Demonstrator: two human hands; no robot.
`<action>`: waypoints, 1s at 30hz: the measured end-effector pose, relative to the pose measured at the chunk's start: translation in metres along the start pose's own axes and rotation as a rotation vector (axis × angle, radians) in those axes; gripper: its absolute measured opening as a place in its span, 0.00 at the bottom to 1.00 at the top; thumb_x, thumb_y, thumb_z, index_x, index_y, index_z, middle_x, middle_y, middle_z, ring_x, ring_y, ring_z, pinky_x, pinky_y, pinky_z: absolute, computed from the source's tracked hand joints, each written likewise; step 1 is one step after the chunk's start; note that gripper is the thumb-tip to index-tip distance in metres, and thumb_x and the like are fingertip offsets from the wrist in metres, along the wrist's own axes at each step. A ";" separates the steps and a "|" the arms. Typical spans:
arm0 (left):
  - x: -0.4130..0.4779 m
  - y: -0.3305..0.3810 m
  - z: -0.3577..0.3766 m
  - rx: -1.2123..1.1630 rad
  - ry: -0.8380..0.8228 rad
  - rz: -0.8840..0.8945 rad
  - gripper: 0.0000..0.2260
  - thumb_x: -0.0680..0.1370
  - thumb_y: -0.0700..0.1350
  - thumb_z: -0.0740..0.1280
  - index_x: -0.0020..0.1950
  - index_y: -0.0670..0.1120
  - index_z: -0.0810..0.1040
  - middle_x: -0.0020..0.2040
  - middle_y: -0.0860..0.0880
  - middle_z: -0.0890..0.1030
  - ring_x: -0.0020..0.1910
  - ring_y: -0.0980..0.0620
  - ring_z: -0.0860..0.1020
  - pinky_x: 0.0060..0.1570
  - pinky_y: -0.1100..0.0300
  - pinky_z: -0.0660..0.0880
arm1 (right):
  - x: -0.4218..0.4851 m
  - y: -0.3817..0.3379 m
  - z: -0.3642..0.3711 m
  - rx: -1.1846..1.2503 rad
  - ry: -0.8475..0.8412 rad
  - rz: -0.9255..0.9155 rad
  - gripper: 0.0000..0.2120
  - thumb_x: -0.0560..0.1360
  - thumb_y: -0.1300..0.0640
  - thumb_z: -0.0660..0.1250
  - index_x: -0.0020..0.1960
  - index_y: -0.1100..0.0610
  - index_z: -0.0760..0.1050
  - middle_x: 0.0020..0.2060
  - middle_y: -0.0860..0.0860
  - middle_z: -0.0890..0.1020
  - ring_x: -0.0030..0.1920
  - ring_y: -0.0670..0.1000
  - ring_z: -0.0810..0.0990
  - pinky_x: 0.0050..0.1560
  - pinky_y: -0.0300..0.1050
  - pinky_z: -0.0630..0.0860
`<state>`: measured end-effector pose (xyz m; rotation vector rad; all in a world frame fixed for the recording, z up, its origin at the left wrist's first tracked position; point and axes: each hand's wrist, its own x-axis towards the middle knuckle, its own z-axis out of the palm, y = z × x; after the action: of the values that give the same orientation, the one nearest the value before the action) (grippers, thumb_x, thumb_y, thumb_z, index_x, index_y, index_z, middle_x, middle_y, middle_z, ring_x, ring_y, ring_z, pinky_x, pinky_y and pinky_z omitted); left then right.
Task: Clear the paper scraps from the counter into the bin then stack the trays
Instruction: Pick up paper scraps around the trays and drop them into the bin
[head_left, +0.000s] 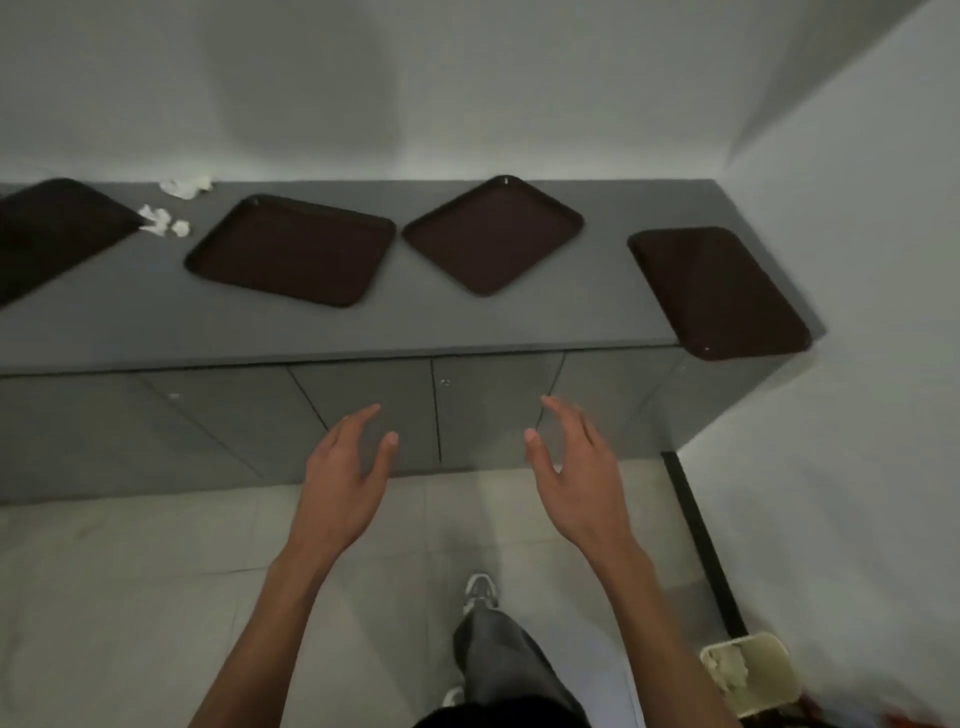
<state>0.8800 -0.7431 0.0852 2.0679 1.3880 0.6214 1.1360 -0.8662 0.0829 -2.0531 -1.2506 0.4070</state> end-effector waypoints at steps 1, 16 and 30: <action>0.007 -0.012 -0.011 0.001 0.026 -0.023 0.22 0.84 0.55 0.63 0.75 0.47 0.73 0.71 0.48 0.77 0.71 0.48 0.73 0.68 0.61 0.65 | 0.013 -0.014 0.013 0.013 -0.012 -0.030 0.24 0.85 0.39 0.60 0.79 0.45 0.67 0.76 0.47 0.73 0.78 0.51 0.68 0.77 0.57 0.69; 0.194 -0.206 -0.149 0.050 0.197 -0.198 0.15 0.83 0.49 0.66 0.68 0.45 0.78 0.64 0.48 0.82 0.64 0.49 0.78 0.65 0.60 0.69 | 0.227 -0.190 0.251 0.097 -0.237 -0.256 0.21 0.84 0.43 0.64 0.74 0.49 0.72 0.71 0.47 0.77 0.72 0.48 0.75 0.74 0.47 0.71; 0.372 -0.390 -0.240 0.074 0.100 -0.310 0.14 0.81 0.42 0.68 0.67 0.46 0.80 0.64 0.48 0.82 0.63 0.48 0.80 0.66 0.63 0.69 | 0.389 -0.351 0.462 -0.061 -0.415 -0.327 0.18 0.82 0.57 0.69 0.71 0.52 0.75 0.63 0.52 0.81 0.61 0.53 0.82 0.65 0.47 0.76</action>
<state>0.5940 -0.2313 0.0200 1.8433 1.7682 0.5537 0.8283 -0.2414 0.0305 -1.8194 -1.8316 0.6669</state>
